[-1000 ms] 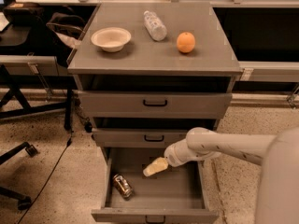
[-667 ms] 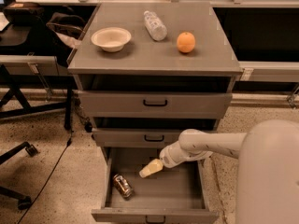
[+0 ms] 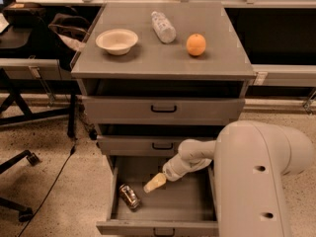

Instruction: Pick orange can from bottom drawer and place on counter

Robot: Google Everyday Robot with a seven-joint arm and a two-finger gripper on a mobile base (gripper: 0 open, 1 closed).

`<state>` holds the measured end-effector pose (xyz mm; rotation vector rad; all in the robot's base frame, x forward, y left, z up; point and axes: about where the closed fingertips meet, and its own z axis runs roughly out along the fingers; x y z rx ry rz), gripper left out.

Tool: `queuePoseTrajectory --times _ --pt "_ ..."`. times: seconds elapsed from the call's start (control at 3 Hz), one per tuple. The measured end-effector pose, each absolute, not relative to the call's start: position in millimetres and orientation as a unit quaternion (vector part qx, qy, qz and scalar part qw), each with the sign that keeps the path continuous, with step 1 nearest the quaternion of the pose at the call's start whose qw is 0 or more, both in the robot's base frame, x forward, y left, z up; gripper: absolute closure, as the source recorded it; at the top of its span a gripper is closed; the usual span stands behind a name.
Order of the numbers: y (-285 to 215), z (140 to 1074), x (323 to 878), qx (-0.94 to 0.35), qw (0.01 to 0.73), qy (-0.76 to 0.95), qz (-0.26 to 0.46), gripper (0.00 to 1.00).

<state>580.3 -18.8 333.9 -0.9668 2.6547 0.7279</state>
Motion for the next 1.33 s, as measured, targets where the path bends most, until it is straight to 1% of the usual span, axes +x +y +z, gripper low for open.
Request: queuePoseTrajectory --times 0.33,0.67,1.0,1.33 --pt "-19 334 580 -0.329 0.112 0.904 0.248 0.0" --pt "-17 315 573 -0.289 0.125 0.914 0.256 0.0" --pt "-13 288 575 -0.245 0.152 0.922 0.258 0.0" --pt "7 232 590 -0.196 0.177 0.934 0.24 0.0"
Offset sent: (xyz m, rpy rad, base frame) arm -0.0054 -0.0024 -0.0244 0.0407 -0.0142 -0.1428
